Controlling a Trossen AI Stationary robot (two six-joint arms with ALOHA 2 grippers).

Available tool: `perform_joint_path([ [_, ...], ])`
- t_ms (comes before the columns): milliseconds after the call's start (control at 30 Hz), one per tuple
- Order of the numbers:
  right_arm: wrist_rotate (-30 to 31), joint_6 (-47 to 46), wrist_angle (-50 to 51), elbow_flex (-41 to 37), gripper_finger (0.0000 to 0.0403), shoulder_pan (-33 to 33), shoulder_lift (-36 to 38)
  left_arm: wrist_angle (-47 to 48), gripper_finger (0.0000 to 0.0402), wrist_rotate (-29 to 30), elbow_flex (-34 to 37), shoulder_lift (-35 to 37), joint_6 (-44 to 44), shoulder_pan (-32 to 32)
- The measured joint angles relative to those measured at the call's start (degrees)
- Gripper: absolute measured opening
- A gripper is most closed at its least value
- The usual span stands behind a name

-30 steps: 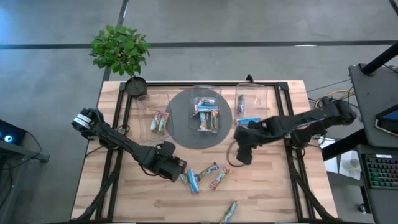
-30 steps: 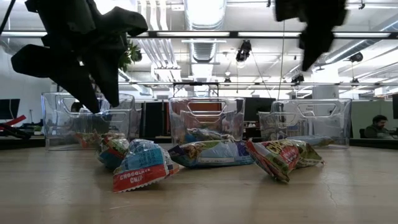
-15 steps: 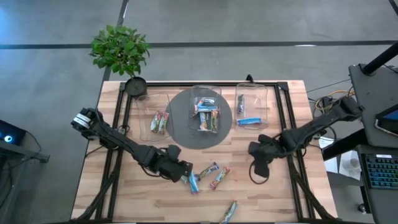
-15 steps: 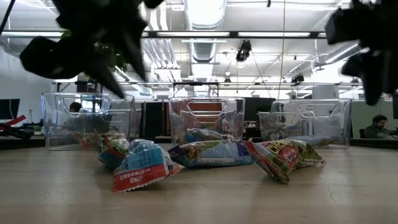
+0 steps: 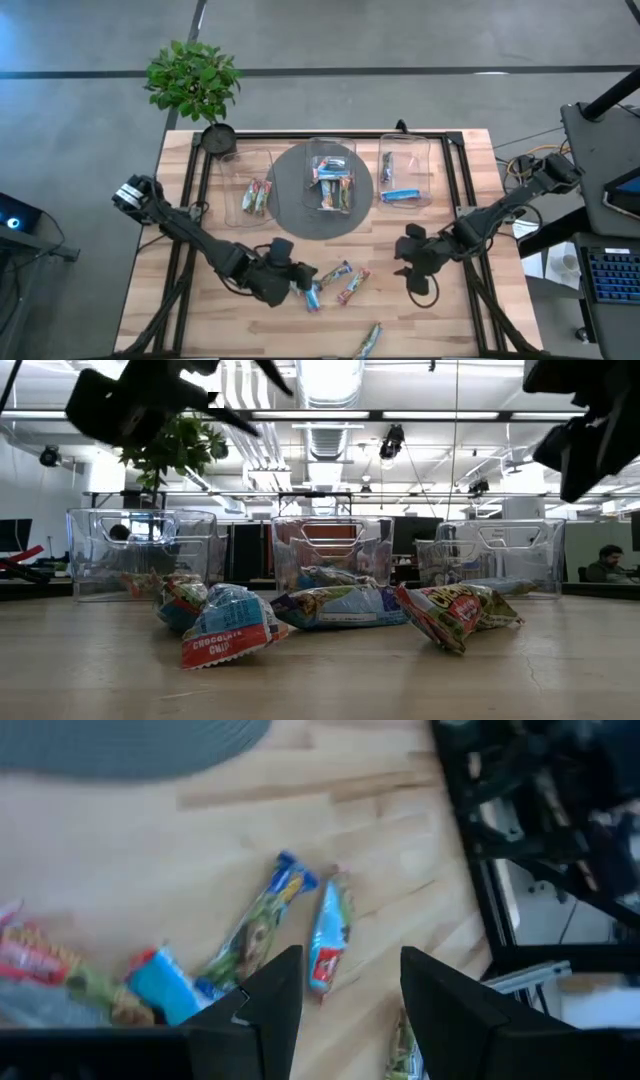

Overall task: Pick and place Granola Bars by type
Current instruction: Put the red granola bar into the left transparent bin

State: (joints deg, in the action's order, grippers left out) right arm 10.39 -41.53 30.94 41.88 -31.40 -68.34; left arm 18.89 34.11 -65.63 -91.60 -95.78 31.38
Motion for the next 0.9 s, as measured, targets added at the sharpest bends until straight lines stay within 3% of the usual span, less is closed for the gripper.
perform_joint_path([
  [333, -4.1, 13.0, -12.3, 0.2, 0.0206, -0.1, -3.0, 2.6, 0.0151, 4.2, 0.2, 4.5, 5.0, 2.6],
  [600, -6.5, 17.3, -12.4, 6.2, 0.0206, -0.1, -15.3, 7.7, 0.0151, 5.9, 0.3, 7.2, 9.2, 4.1],
  [900, -1.2, 20.3, 8.8, 22.7, 0.0236, -0.2, -29.3, 9.7, 0.0151, 7.2, 0.3, 8.7, 10.6, 4.0],
])
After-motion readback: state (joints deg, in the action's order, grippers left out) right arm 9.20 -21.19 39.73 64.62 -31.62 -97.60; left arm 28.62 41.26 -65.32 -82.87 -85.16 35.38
